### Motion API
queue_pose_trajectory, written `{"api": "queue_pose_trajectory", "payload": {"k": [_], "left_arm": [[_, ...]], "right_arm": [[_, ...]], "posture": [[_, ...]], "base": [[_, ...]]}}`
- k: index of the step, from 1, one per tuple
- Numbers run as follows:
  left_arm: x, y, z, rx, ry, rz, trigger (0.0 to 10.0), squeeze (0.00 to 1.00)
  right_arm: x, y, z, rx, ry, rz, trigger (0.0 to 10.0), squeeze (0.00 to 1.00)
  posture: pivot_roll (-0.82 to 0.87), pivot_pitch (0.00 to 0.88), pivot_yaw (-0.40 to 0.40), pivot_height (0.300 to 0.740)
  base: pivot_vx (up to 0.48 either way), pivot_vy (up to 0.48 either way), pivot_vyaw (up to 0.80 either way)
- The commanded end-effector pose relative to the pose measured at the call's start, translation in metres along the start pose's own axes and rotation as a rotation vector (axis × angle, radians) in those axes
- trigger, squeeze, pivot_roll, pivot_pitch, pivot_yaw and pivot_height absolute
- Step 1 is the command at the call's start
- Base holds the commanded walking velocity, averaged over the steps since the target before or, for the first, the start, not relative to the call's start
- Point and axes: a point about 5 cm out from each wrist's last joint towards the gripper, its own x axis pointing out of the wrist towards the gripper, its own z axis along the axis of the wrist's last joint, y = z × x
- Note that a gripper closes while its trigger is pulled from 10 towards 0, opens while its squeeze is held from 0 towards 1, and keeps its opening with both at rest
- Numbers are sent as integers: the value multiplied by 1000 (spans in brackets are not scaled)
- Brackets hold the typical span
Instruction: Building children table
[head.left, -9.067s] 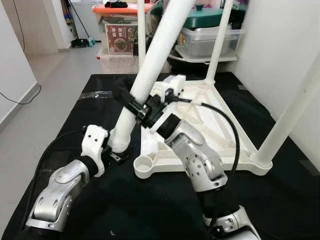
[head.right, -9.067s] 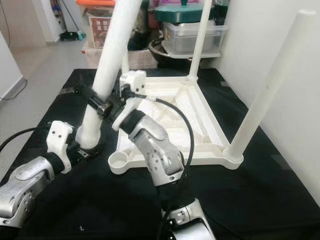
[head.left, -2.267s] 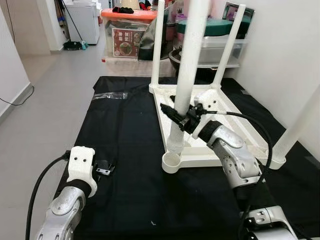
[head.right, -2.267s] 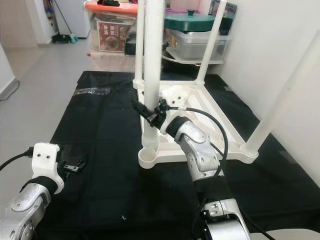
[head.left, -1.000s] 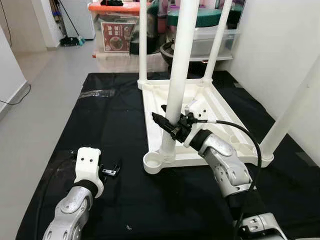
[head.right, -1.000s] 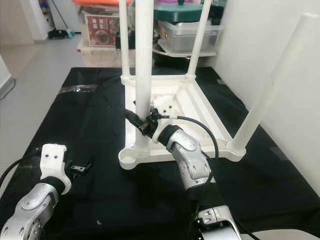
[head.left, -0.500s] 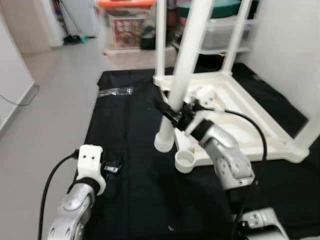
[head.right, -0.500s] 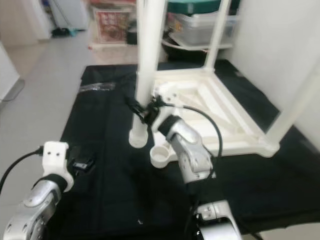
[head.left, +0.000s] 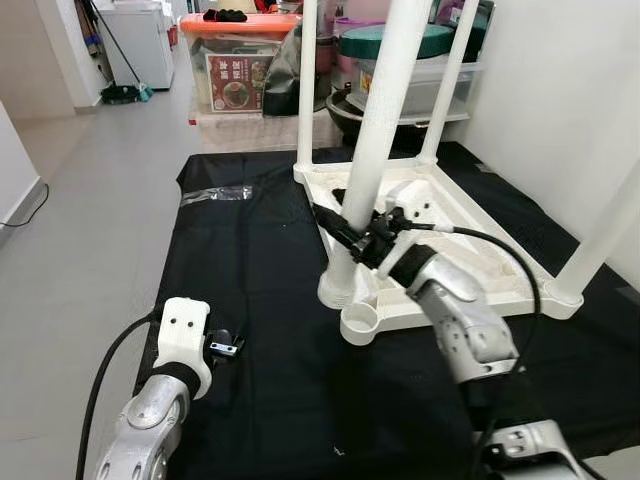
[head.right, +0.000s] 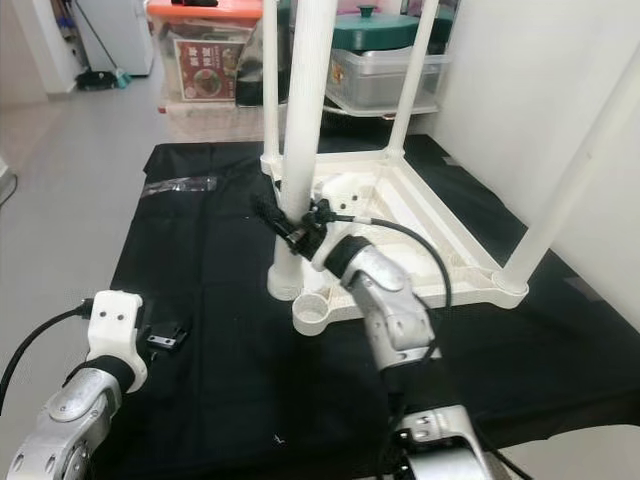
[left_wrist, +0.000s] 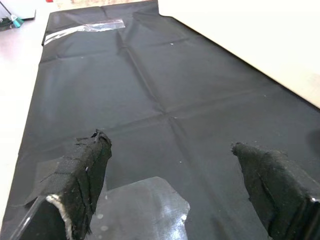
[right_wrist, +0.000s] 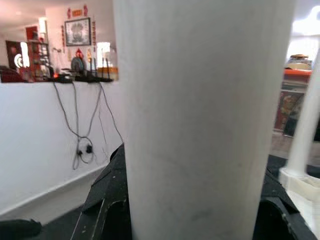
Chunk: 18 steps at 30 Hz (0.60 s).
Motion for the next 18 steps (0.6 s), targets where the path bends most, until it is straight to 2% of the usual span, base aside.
{"api": "queue_pose_trajectory", "payload": {"k": [1, 5, 8, 18], "left_arm": [[2, 0, -3, 23, 13, -2, 10000, 0], [2, 0, -3, 25, 17, 1, 10000, 0], [2, 0, -4, 27, 20, 7, 10000, 0], [1, 0, -5, 30, 23, 11, 10000, 0]], "right_arm": [[-3, -8, 6, -44, 3, 17, 0, 0], [-5, -10, 6, -59, 19, 37, 0, 0], [-7, -9, -1, -94, 82, 109, 0, 0], [-9, -2, -17, -103, 156, 196, 0, 0]], "posture": [[107, 0, -31, 740], [107, 0, -32, 740], [113, 0, -40, 740], [118, 0, -47, 740]], "base": [[0, 0, 0], [0, 0, 0], [0, 0, 0], [0, 0, 0]]}}
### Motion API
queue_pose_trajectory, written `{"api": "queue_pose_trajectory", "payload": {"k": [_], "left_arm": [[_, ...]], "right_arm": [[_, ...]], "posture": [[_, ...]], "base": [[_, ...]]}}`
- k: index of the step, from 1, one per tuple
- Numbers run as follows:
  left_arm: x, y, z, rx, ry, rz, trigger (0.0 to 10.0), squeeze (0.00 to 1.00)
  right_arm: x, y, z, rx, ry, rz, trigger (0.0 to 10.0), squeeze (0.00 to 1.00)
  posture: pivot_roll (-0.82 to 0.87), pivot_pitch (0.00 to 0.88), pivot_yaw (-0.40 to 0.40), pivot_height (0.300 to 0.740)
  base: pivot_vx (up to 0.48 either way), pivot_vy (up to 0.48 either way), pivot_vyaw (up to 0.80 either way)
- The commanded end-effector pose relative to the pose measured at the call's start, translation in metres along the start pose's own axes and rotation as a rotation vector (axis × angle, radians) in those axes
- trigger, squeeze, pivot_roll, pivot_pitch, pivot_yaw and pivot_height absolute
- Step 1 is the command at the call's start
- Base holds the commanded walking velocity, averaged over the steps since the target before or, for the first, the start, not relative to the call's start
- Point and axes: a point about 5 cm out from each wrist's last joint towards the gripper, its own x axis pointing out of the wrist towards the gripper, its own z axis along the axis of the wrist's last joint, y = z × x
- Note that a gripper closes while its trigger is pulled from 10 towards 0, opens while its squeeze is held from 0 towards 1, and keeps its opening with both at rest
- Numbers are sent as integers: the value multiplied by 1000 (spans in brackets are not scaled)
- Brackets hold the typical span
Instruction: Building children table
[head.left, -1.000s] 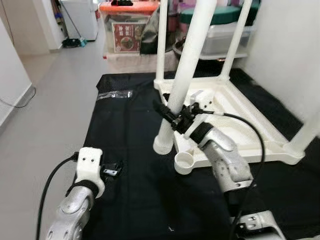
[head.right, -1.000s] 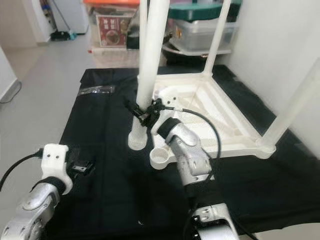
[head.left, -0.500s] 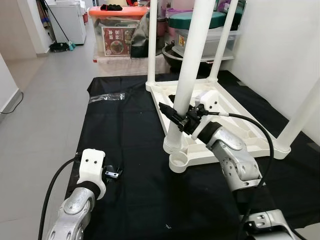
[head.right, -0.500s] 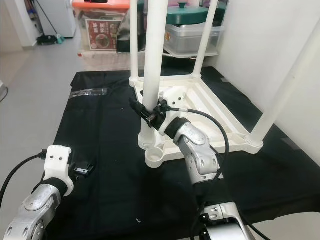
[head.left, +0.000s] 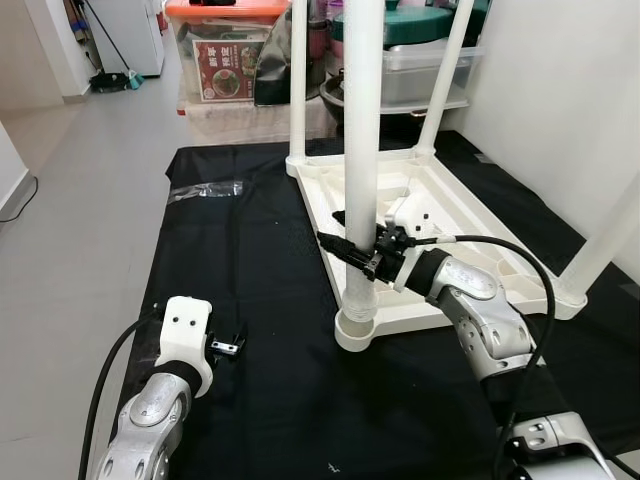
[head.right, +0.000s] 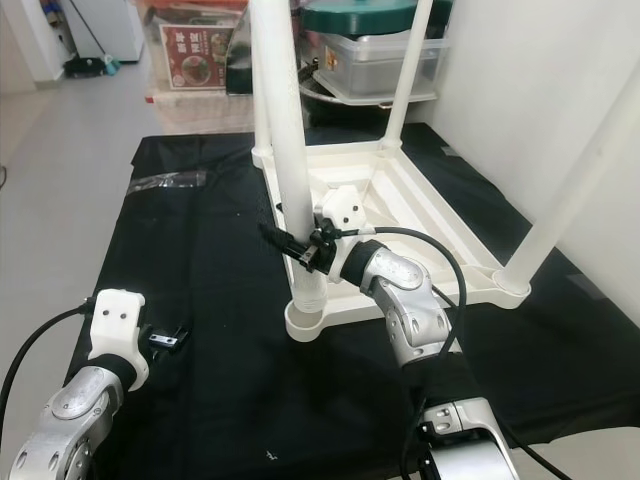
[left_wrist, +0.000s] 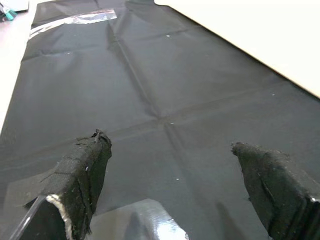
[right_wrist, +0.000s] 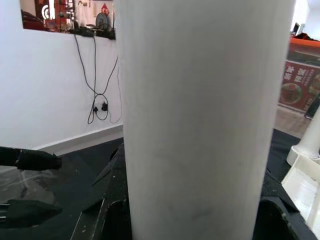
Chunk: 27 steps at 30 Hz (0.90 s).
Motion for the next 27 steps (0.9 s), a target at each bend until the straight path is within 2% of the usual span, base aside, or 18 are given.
{"api": "queue_pose_trajectory", "payload": {"k": [1, 7, 18, 21, 24, 27], "left_arm": [[0, -1, -4, 12, 16, 1, 10000, 0], [0, -1, -5, 15, 16, -1, 10000, 0], [-1, -2, -7, 13, 22, 0, 10000, 0], [-1, -2, -7, 10, 23, -1, 10000, 0], [0, -3, -8, 6, 26, 0, 10000, 0], [0, -1, -8, 7, 27, 4, 10000, 0]], "right_arm": [[3, 4, -5, -10, 29, 33, 0, 0], [2, 6, -9, -6, 44, 52, 0, 0], [-5, 6, -7, -54, 69, 122, 0, 0], [-5, 10, -8, -51, 67, 138, 0, 0], [0, 20, -16, -28, 67, 175, 0, 0], [2, 22, -21, -18, 73, 185, 0, 0]], "posture": [[118, 0, -47, 740], [116, 0, -47, 740], [106, 0, -50, 740], [104, 0, -52, 740], [115, 0, -56, 740], [117, 0, -58, 740]], "base": [[0, 0, 0], [0, 0, 0], [0, 0, 0], [0, 0, 0], [0, 0, 0], [0, 0, 0]]}}
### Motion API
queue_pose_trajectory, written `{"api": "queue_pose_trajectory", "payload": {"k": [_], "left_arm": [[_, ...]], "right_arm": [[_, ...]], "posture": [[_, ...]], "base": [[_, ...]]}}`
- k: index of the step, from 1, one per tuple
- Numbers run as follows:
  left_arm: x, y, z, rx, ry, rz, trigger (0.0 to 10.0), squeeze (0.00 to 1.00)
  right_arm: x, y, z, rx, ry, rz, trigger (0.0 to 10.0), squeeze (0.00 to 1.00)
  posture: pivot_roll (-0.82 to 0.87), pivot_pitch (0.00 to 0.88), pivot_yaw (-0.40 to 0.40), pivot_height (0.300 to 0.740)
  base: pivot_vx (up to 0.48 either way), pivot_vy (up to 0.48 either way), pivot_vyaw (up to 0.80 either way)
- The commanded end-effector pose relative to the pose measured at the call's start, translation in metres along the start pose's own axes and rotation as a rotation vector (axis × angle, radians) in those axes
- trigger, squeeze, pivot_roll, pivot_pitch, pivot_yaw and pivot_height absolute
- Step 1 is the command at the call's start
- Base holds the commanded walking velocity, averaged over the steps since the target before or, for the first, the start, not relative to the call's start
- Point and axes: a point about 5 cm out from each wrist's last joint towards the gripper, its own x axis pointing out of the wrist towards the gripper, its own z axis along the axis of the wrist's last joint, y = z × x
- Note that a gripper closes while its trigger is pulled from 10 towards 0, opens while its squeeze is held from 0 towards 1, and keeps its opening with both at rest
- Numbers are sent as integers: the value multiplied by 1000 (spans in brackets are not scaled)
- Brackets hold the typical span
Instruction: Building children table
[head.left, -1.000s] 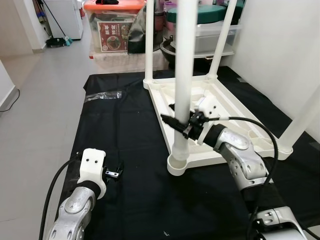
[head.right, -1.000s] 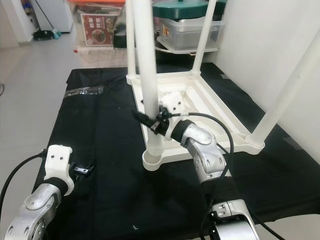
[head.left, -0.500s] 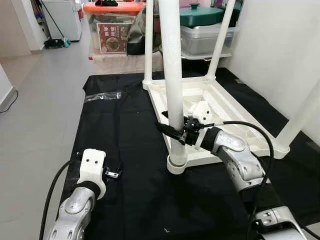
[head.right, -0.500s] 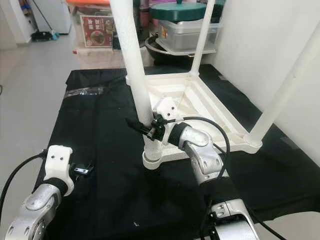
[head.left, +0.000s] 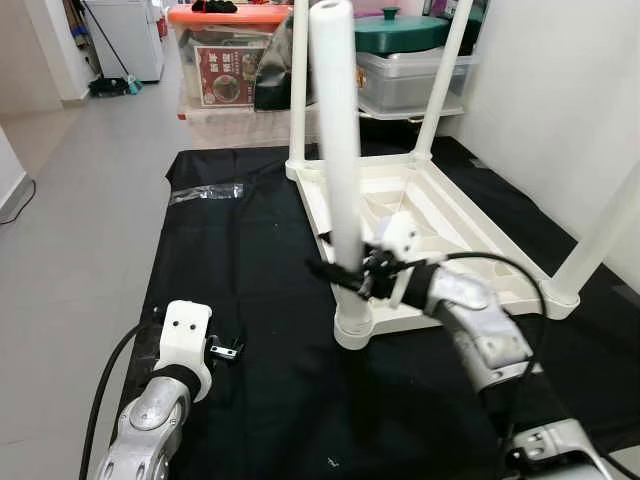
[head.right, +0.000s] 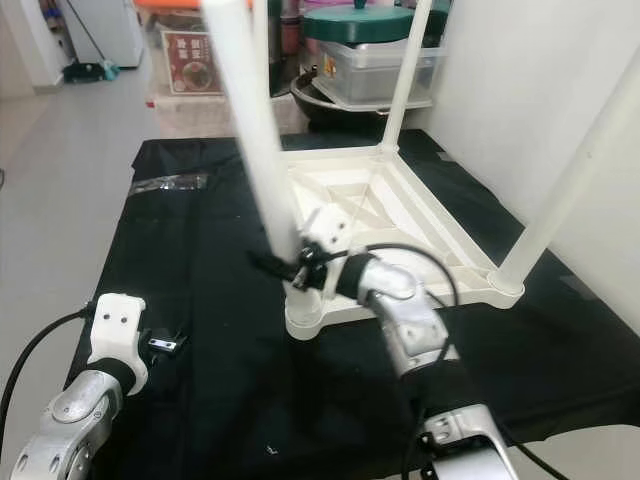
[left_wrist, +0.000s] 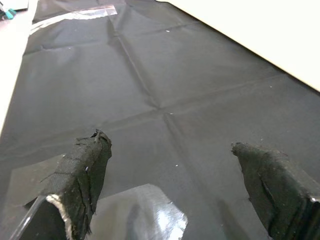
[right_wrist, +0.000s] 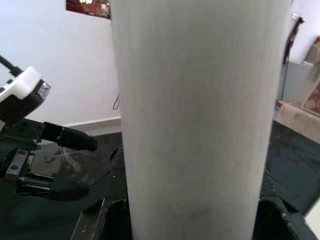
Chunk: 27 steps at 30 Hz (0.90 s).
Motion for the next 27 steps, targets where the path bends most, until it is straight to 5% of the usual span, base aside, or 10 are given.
{"api": "queue_pose_trajectory", "payload": {"k": [1, 9, 19, 21, 25, 27], "left_arm": [[0, 0, -3, 5, 8, 4, 10000, 0], [-1, -1, -5, -12, 12, 11, 10000, 0], [-3, 4, -7, -35, 23, 33, 10000, 0], [-3, 6, -7, -35, 26, 44, 10000, 0], [-4, 7, -8, -29, 32, 52, 10000, 0], [-5, 10, -10, -23, 47, 71, 10000, 0]], "right_arm": [[2, 5, -13, 39, 42, 28, 0, 0], [7, 9, -16, 62, 49, 73, 0, 0], [5, 1, -22, 192, 25, -85, 0, 0], [2, -9, -37, 307, 113, -401, 0, 0], [-3, -8, -50, 370, 202, -622, 0, 0], [-9, -4, -54, 371, 253, -845, 0, 0]], "posture": [[120, 0, -61, 740], [124, 0, -68, 740], [122, 0, -73, 740], [122, 0, -74, 740], [128, 0, -77, 740], [131, 0, -72, 740]], "base": [[0, 0, 0], [0, 0, 0], [0, 0, 0], [0, 0, 0], [0, 0, 0], [0, 0, 0]]}}
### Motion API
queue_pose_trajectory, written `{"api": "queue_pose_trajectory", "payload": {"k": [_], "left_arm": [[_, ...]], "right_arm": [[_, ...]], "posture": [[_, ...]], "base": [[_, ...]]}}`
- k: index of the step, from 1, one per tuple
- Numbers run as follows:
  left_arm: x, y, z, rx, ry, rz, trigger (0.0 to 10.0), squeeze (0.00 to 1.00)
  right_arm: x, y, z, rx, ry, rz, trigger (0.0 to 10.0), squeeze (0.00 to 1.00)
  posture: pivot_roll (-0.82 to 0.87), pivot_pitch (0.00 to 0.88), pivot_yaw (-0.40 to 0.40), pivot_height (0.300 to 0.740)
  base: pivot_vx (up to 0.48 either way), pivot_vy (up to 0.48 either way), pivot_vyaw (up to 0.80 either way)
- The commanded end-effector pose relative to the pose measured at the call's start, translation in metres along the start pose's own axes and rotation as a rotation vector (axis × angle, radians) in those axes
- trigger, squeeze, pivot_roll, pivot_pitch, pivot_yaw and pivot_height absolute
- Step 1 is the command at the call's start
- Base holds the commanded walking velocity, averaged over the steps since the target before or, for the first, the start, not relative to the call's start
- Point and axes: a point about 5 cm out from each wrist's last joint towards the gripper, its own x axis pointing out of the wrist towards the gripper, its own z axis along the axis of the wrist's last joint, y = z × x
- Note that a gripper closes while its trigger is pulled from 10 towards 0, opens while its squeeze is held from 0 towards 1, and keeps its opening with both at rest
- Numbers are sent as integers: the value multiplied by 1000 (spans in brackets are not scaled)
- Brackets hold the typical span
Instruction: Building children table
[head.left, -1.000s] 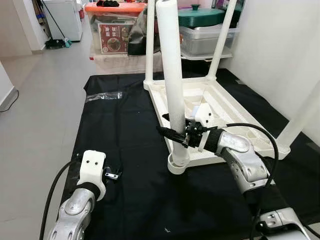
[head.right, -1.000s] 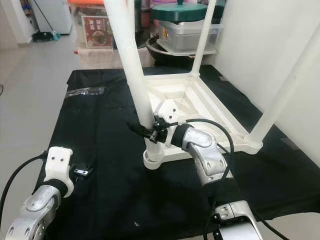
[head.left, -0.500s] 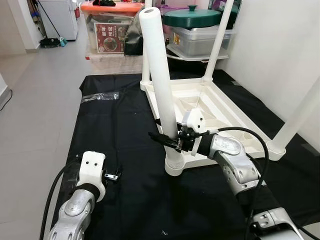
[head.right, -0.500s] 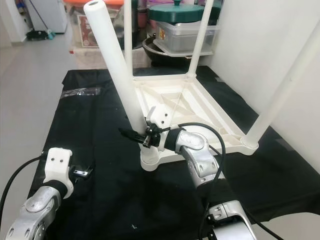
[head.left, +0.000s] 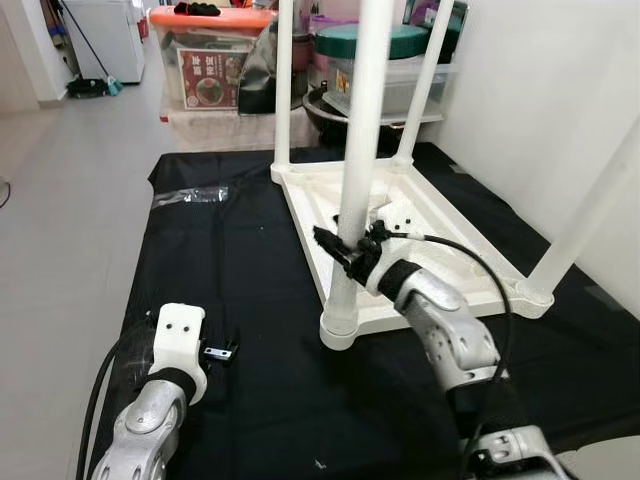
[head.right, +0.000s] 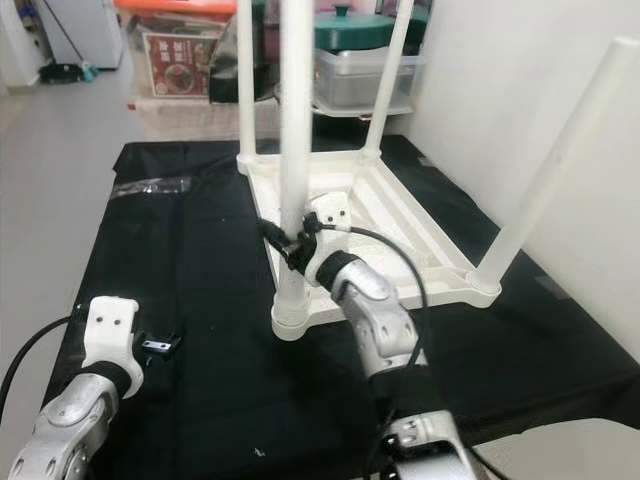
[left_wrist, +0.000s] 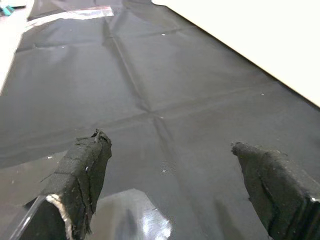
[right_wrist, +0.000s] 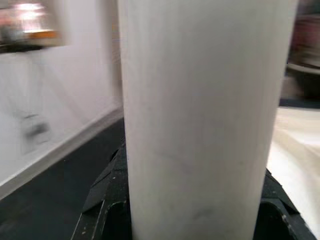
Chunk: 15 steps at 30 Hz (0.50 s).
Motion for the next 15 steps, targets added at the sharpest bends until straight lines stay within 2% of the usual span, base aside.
{"api": "queue_pose_trajectory", "payload": {"k": [1, 2, 5, 7, 11, 12, 13, 15], "left_arm": [[-2, 5, -6, 0, 35, 27, 10000, 0], [-2, 6, -7, 3, 36, 29, 10000, 0], [-2, 6, -7, 5, 36, 31, 10000, 0], [-1, 7, -6, 9, 36, 36, 10000, 0], [1, 7, -6, 10, 34, 41, 10000, 0], [2, 6, -6, 8, 35, 41, 10000, 0], [2, 6, -6, 8, 35, 41, 10000, 0], [2, 6, -7, 9, 39, 40, 10000, 0]], "right_arm": [[-15, -22, -33, -4, 162, -236, 0, 0], [-16, -22, -32, 6, 150, -293, 0, 0], [-17, -23, -31, 14, 143, -328, 0, 0], [-17, -17, -28, 7, 121, -351, 0, 0], [-15, -6, -27, 40, 98, -305, 0, 0], [-12, 8, -25, 96, 73, -172, 0, 0], [-12, 8, -25, 96, 73, -172, 0, 0], [-11, 26, -21, 101, 49, 71, 0, 0]], "posture": [[131, 0, -72, 740], [127, 0, -67, 740], [127, 0, -67, 740], [125, 0, -66, 740], [125, 0, -66, 740], [123, 0, -66, 740], [123, 0, -66, 740], [119, 0, -66, 740]], "base": [[0, 0, 0], [0, 0, 0], [0, 0, 0], [0, 0, 0], [0, 0, 0], [0, 0, 0], [0, 0, 0], [0, 0, 0]]}}
